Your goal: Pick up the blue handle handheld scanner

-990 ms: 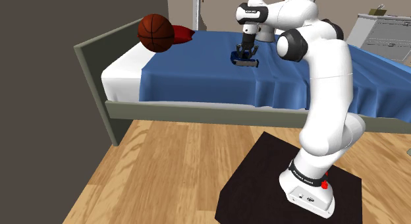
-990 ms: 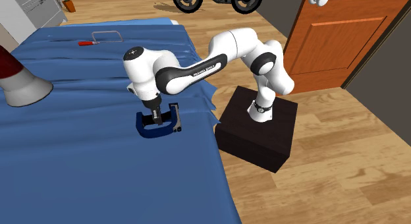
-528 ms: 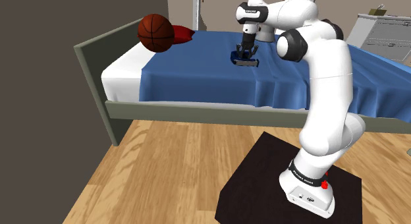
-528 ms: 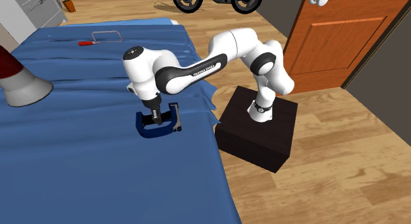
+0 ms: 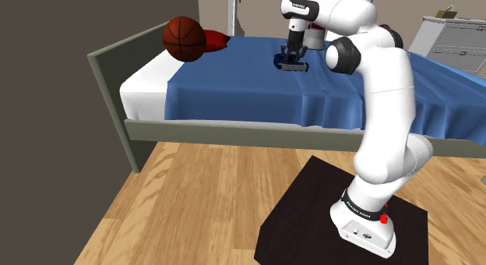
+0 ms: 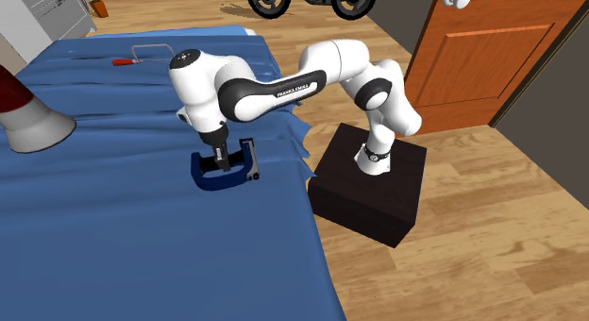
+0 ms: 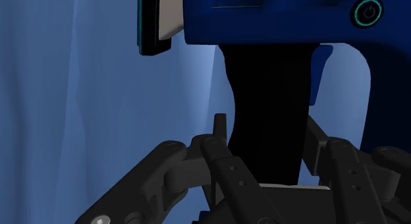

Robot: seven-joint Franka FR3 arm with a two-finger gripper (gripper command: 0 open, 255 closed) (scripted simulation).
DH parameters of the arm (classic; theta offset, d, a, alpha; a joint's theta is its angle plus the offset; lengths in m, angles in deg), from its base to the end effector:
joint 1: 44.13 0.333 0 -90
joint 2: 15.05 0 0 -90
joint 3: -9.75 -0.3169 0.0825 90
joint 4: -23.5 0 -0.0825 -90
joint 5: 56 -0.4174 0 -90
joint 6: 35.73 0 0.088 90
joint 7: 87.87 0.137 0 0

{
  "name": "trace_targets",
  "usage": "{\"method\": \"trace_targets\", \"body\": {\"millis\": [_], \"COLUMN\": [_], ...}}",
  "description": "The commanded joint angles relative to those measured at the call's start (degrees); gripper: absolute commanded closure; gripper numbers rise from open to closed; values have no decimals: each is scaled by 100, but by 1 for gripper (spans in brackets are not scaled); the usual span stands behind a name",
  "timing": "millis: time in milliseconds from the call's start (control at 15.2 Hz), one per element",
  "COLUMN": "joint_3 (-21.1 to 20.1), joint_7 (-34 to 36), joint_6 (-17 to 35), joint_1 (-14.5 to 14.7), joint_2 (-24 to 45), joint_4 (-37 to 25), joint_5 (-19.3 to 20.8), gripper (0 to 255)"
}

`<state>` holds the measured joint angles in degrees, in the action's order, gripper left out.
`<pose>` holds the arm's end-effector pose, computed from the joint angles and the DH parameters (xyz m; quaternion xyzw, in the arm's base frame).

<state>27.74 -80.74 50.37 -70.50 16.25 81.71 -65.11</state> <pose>0.5769 -0.4463 0.5167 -0.9108 0.4125 0.0184 0.0046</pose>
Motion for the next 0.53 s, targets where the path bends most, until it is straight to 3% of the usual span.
{"method": "trace_targets", "body": {"millis": [0,330,462], "joint_3": [-8,-43,-46], "joint_7": [15,48,49], "joint_6": [-232,-894,-916], "joint_1": [-46,-234,-241], "joint_2": [98,477,491], "joint_4": [-335,-1387,-1423], "joint_5": [-25,-120,-122], "gripper": [255,255,255]}}
